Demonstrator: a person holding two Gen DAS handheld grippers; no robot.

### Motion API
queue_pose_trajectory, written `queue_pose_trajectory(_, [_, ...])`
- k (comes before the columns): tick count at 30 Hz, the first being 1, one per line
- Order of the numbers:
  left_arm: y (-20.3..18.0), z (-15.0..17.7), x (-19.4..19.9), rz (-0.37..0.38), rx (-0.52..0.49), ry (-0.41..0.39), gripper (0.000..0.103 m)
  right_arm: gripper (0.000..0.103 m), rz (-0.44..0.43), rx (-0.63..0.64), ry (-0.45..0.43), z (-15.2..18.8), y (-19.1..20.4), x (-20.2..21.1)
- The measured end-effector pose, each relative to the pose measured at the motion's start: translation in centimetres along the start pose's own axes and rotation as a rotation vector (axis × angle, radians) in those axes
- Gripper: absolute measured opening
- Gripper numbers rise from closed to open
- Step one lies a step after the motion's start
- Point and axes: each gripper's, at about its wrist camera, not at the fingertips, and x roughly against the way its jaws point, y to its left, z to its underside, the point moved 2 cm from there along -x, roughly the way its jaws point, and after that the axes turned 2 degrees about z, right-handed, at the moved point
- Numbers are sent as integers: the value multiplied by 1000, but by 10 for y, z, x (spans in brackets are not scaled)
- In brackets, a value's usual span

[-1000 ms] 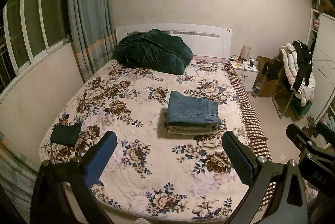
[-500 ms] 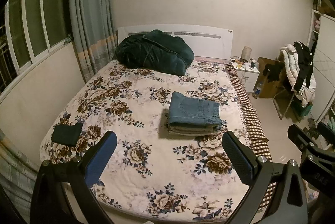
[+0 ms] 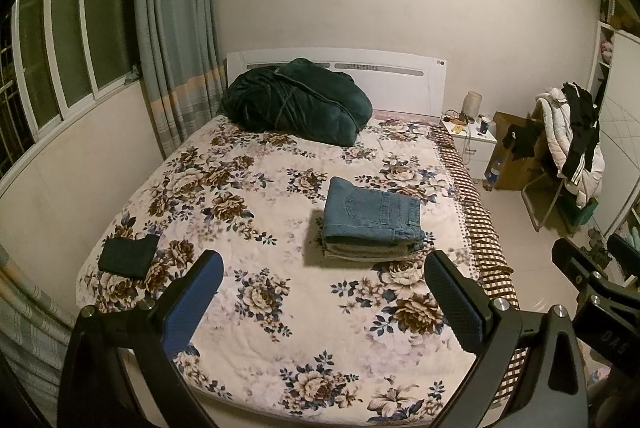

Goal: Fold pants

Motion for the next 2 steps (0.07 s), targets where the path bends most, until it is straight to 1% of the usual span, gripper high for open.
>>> queue_pose_trajectory(2, [0,0,0,4,1,1,103,103,-1,-2,0,0,0,0])
